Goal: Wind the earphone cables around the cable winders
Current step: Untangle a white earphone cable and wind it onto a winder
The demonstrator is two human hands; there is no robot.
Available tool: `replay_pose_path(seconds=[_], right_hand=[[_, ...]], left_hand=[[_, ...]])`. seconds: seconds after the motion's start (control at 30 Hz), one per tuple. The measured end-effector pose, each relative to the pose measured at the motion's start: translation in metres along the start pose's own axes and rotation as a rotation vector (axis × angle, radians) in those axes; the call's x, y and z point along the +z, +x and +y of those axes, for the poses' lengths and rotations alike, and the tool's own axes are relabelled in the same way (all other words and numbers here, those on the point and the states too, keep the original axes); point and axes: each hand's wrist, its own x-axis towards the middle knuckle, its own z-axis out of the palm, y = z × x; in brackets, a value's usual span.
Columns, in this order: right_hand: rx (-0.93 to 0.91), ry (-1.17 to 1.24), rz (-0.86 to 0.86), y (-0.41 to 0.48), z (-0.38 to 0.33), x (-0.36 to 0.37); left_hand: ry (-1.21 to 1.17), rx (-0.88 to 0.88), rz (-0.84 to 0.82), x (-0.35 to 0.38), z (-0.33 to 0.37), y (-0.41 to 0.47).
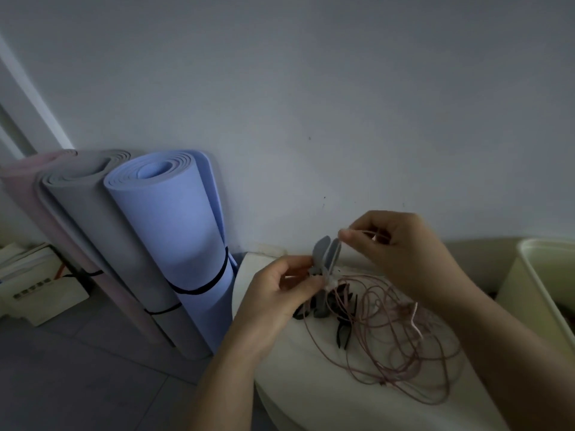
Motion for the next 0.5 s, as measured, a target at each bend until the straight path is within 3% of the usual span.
replay_pose_path(seconds=[0.17, 0.37, 0.5], right_hand=[[0.187, 0.275, -0.030, 0.004, 0.021, -0.006], [0.410, 0.756, -0.212, 0.004, 0.031, 0.009], [0.455, 0.884, -0.247, 0.004, 0.031, 0.019]], left_hand=[[-0.146, -0.034, -0.209, 0.004, -0.003, 0.001], [-0.175, -0.031, -0.266, 0.005, -0.001, 0.001], [-0.199, -0.020, -0.259, 0.003, 0.000, 0.001]])
